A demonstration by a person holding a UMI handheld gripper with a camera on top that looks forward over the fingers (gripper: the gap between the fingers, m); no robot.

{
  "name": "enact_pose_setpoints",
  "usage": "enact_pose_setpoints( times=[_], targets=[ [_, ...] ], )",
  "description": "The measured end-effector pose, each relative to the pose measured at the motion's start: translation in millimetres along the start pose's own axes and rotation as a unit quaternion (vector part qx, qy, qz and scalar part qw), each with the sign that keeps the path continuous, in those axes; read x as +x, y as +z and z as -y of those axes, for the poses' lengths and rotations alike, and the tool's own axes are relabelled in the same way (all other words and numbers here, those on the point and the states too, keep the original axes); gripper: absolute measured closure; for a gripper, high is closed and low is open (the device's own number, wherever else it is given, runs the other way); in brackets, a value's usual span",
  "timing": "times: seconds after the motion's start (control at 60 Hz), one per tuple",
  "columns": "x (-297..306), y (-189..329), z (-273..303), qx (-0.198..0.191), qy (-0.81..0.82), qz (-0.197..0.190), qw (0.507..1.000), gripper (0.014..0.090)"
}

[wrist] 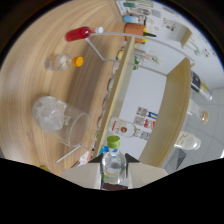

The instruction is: Make me a cup of Vodka Sunrise.

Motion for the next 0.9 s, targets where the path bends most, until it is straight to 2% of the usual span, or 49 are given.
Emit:
enact_pose_setpoints(
  times=[0.15,0.2,0.317,0.433,0.55,0.633,0.9],
  targets=[
    [25.8,-15.1,5.8,0.041,0.221,0.017,0.974,0.0696],
    [40.1,-20.9,1.5,0.055,0.301,0.008,0.952,0.0695],
    [62.1,-28.8,-1.5,0.1,0.491,0.011,0.866,0.0694],
    [58.0,-29.0,-12.6,0.134,0.623,0.025,0.771,0.0694],
    [20.0,-14.1,-18.8,0.12,0.712,0.061,0.689,0.0695],
    [-15.3,-0.8,-17.8,0.101,0.747,0.091,0.651,0.0696],
    [-105.8,32.2,-9.2,0.062,0.783,0.146,0.601,0.0695]
  ],
)
